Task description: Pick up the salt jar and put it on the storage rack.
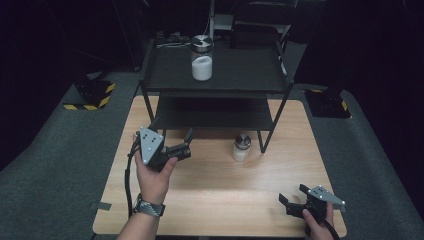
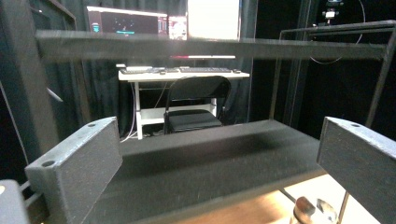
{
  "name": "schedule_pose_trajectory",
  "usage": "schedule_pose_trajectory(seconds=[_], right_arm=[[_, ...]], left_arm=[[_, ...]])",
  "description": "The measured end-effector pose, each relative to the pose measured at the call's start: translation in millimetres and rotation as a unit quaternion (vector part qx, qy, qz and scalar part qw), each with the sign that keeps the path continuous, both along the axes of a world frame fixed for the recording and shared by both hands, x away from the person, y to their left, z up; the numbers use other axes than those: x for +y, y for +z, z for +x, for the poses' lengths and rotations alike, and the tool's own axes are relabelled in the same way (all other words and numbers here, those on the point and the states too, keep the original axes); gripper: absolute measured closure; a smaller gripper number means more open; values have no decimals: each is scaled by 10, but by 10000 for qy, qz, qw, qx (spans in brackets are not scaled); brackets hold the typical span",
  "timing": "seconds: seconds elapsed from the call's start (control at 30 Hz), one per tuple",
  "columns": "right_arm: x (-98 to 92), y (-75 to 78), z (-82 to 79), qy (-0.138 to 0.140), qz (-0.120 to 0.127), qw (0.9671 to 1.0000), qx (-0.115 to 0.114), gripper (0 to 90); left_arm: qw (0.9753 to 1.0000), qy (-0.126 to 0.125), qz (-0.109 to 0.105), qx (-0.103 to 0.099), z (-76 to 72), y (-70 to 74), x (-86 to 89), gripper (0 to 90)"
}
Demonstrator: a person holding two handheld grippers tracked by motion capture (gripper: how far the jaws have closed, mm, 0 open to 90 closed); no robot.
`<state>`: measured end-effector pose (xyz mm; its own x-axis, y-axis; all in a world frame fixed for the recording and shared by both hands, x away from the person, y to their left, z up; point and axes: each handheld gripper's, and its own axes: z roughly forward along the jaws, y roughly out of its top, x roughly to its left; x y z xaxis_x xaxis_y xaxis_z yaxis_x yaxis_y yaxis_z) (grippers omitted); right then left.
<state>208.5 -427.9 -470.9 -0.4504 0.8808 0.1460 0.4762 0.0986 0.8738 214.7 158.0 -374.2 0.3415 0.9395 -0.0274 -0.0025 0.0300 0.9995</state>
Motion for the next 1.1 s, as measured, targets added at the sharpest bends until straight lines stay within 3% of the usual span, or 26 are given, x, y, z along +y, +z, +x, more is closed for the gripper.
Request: schedule_pose_trajectory(seconds=[0.03, 0.1, 0.13, 0.17, 0.47, 0.67, 0.83, 1.1], right_arm=[[3, 1, 0, 0, -6, 10000, 1, 4], [4, 1, 3, 2, 2, 10000, 7, 4], [4, 1, 4, 0, 6, 10000, 9, 4], [4, 1, 4, 0, 6, 10000, 9, 4], [8, 1, 9, -2, 13, 10000, 19, 4], [15, -1, 2, -1, 2, 10000, 2, 4], [14, -1, 4, -37, 26, 10000, 22, 4], [21, -1, -6, -33, 8, 10000, 1, 4]], left_arm=[[10000, -7, -28, 16, -43, -109, 35, 5], [10000, -16, -39, 33, -56, -149, 50, 5], [9999, -38, -72, 130, -88, -253, 92, 5], [9999, -38, -72, 130, -88, -253, 92, 5], [9988, -8, -27, 486, -274, -700, 197, 5], [9971, 8, 107, 748, -344, -854, 254, 5], [9931, 98, 192, 1149, -398, -1006, 308, 5], [9906, 133, 186, 1346, -447, -1159, 392, 5]])
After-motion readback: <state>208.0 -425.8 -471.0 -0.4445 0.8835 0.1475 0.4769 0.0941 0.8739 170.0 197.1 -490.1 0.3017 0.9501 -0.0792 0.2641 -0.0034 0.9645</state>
